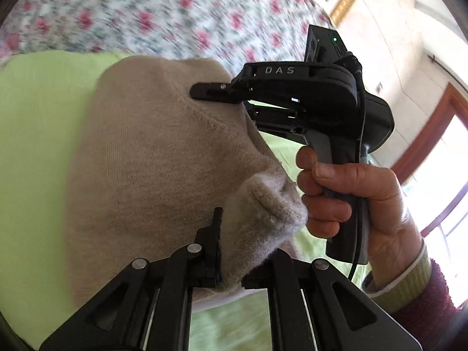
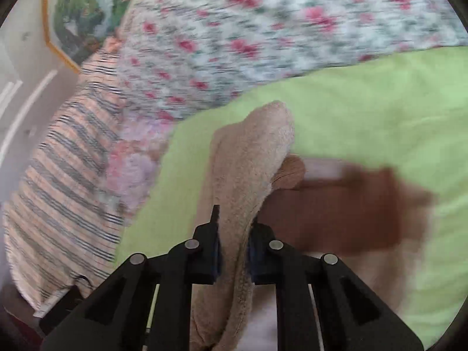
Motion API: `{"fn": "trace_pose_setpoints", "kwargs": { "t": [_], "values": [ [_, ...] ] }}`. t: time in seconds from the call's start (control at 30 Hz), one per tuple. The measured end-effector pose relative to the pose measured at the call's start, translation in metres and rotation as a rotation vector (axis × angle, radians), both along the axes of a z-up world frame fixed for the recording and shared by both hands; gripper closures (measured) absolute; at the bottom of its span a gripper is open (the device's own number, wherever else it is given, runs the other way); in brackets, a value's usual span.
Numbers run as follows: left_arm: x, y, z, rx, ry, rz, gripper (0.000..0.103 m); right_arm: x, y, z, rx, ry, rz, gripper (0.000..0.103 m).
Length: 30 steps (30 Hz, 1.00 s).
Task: Fold small clothes
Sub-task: 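Grasp the folded sweater edge with the right gripper while the left gripper grasps a corner, then lift and fold the sweater over onto itself with both grippers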
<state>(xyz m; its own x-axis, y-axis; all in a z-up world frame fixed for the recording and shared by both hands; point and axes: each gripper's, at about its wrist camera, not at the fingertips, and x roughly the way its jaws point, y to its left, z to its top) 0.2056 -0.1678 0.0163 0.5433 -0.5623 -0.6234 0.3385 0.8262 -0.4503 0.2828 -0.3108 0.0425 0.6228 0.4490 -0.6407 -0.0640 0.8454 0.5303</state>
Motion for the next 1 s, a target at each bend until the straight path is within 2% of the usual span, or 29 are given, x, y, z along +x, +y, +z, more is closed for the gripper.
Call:
{"fn": "trace_pose_setpoints", "kwargs": {
  "t": [0.17,0.33,0.47,0.57,0.6,0.67,0.73,0.8,0.83,0.9,0.93,0.97,1.0],
  "values": [
    [0.009,-0.044,-0.032,0.029,0.068,-0.049,0.096,-0.012,-0.039,-0.029,-0.032,0.049,-0.046,0.087],
    [0.009,-0.057,-0.039,0.041,0.068,-0.077,0.096,-0.016,-0.052,-0.041,-0.054,0.056,-0.059,0.087],
    [0.008,-0.059,-0.050,0.051,0.075,-0.105,0.096,-0.020,-0.050,-0.046,-0.149,0.062,-0.076,0.087],
    [0.019,-0.065,-0.054,0.079,0.086,-0.116,0.094,-0.023,-0.049,-0.050,-0.181,0.072,-0.096,0.087],
    [0.018,-0.065,-0.052,0.081,0.088,-0.125,0.093,-0.023,-0.049,-0.050,-0.188,0.080,-0.102,0.086],
    [0.014,-0.061,-0.048,0.074,0.095,-0.148,0.077,-0.027,-0.052,-0.047,-0.212,0.081,-0.136,0.082],
    [0.005,-0.051,-0.037,0.034,0.113,-0.179,0.068,-0.037,-0.056,-0.042,-0.245,0.077,-0.171,0.081],
    [-0.005,-0.034,-0.026,-0.014,0.119,-0.194,0.057,-0.049,-0.060,-0.037,-0.265,0.086,-0.213,0.076],
    [-0.010,-0.023,-0.019,-0.027,0.116,-0.187,0.048,-0.057,-0.062,-0.034,-0.255,0.087,-0.231,0.070],
    [-0.016,0.004,-0.003,-0.048,0.080,-0.154,0.040,-0.069,-0.063,-0.032,-0.221,0.084,-0.238,0.052],
    [-0.017,0.015,0.002,-0.045,0.069,-0.134,0.035,-0.076,-0.062,-0.032,-0.195,0.080,-0.232,0.036],
    [-0.016,0.024,0.007,-0.040,0.061,-0.115,0.028,-0.079,-0.062,-0.032,-0.179,0.077,-0.227,0.025],
    [-0.011,0.036,0.009,-0.033,0.057,-0.093,0.024,-0.083,-0.061,-0.033,-0.158,0.075,-0.220,0.022]
  ]
}}
